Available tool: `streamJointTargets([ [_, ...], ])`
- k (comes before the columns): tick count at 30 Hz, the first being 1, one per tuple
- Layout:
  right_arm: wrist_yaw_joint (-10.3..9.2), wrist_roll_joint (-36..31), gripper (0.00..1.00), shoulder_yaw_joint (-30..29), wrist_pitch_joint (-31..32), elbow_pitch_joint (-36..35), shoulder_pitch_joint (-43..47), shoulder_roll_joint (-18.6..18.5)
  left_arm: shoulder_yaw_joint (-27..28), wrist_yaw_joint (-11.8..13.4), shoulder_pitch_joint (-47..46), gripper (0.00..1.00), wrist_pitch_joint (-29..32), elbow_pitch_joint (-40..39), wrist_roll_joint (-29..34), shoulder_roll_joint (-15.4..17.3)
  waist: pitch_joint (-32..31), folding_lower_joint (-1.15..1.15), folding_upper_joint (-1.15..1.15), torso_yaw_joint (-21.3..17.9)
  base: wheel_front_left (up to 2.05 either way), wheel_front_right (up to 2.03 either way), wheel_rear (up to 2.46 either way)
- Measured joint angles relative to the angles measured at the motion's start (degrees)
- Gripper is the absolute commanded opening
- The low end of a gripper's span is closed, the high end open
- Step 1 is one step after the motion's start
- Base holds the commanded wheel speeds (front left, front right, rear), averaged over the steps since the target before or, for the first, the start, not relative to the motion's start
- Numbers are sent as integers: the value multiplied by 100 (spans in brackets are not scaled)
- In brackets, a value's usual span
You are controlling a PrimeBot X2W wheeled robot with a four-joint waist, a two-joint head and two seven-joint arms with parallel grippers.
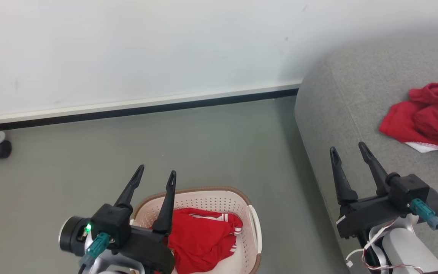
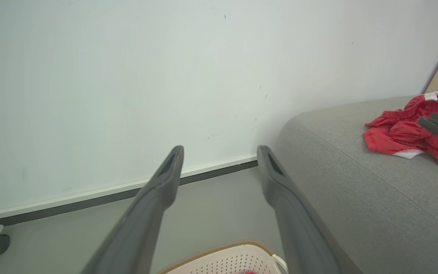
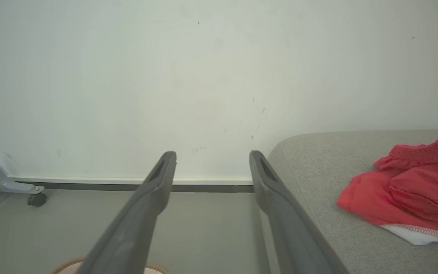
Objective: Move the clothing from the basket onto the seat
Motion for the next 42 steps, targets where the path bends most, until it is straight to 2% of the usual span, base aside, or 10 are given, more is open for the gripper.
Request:
streamJointTargets([
  [16,-175,-12,100,51,42,-424,652,0,544,130,488,100,-80,-57,-90,4,-363,0,0,269,0,0,0],
  [29,-234,-12,100,48,210,-671,795,-4,861,170,665,100,-68,-54,-88,-46,-383,1,1,281,0,0,0],
  [42,-282,-12,100,20,359,-838,853,-23,903,201,752,100,0,-52,-33,-152,-378,1,1,260,0,0,0],
])
